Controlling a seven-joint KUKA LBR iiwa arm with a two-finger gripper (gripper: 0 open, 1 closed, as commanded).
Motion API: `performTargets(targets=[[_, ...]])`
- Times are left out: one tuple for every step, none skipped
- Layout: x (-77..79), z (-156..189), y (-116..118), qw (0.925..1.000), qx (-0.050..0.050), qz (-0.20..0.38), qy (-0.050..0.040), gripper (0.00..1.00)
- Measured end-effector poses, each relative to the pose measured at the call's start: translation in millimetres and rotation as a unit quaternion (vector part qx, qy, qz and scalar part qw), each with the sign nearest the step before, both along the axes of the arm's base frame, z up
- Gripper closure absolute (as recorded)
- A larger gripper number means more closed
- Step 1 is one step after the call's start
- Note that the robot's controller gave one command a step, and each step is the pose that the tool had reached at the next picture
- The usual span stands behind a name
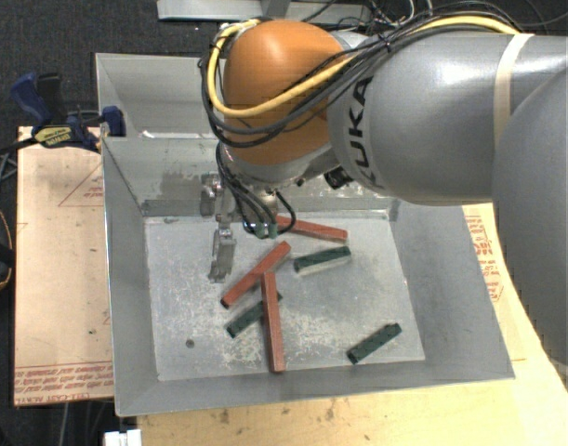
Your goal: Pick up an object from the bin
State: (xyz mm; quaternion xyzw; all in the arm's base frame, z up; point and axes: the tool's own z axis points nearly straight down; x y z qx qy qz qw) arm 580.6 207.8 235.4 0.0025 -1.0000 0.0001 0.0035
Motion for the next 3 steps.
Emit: performTargets(targets=[[1.5,5,-1,1.0,0.001,-0.002,-0.0038,0.0],[-10.5,-45,-12,0.9997,0.002,0.022,-0.0067,0.0],[-6.7,-92,-50,1.0,0.001,0.001,-0.0042,0.0]])
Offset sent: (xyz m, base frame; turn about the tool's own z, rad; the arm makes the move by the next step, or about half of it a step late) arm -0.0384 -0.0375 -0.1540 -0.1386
